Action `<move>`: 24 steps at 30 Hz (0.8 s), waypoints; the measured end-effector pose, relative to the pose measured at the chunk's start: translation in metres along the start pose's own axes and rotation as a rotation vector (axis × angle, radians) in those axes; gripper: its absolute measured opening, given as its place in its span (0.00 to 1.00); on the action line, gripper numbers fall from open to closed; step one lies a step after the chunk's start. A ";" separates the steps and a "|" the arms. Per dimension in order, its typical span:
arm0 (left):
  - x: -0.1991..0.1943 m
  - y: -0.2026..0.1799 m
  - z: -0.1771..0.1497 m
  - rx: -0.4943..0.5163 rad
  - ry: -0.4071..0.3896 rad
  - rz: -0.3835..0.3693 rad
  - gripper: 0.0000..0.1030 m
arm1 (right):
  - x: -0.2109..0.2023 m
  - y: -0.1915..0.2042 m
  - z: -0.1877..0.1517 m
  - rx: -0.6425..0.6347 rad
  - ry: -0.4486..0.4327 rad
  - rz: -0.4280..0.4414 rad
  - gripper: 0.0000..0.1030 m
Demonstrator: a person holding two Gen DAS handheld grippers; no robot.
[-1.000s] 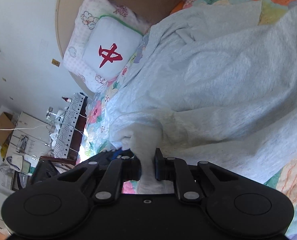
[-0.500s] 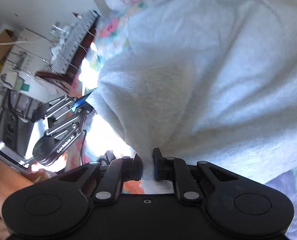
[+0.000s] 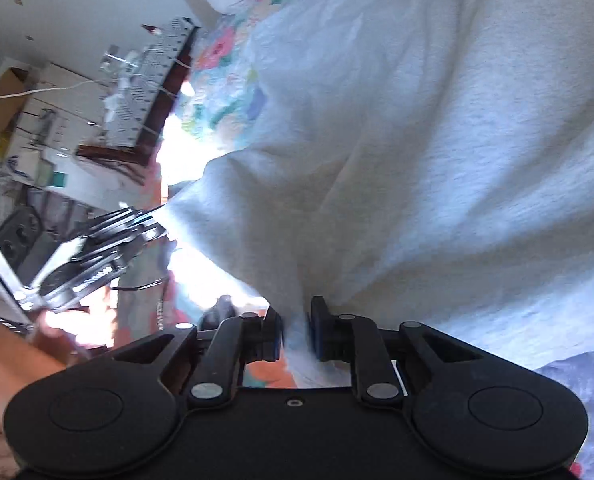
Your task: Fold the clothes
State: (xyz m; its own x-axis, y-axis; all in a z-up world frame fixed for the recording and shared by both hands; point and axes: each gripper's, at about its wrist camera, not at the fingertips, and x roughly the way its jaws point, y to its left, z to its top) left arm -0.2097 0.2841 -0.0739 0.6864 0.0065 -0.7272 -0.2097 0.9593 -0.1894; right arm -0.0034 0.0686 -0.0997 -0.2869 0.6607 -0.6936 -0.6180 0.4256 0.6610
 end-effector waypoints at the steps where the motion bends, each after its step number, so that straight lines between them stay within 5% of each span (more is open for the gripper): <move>1: 0.008 0.003 -0.004 -0.023 0.040 -0.005 0.05 | 0.002 0.005 -0.002 -0.039 0.002 -0.075 0.28; 5: 0.015 -0.001 -0.010 0.011 0.068 -0.002 0.05 | -0.002 0.041 -0.011 -0.267 -0.092 -0.332 0.38; 11: 0.019 -0.003 0.015 0.054 0.028 -0.045 0.06 | -0.003 0.099 -0.036 -0.620 -0.254 -0.405 0.39; 16: 0.038 -0.004 0.029 0.061 0.039 -0.058 0.05 | 0.031 0.114 -0.040 -0.756 -0.172 -0.437 0.39; 22: 0.049 -0.002 0.032 0.035 0.066 -0.080 0.06 | 0.071 0.103 -0.044 -0.894 -0.168 -0.614 0.41; 24: 0.049 -0.003 0.032 0.034 0.071 -0.076 0.06 | 0.072 0.098 -0.042 -0.875 -0.161 -0.613 0.22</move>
State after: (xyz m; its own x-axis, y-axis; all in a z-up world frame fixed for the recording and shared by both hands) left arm -0.1531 0.2902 -0.0880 0.6479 -0.0855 -0.7569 -0.1342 0.9653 -0.2239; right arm -0.1155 0.1323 -0.0966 0.3093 0.5859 -0.7490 -0.9504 0.1643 -0.2640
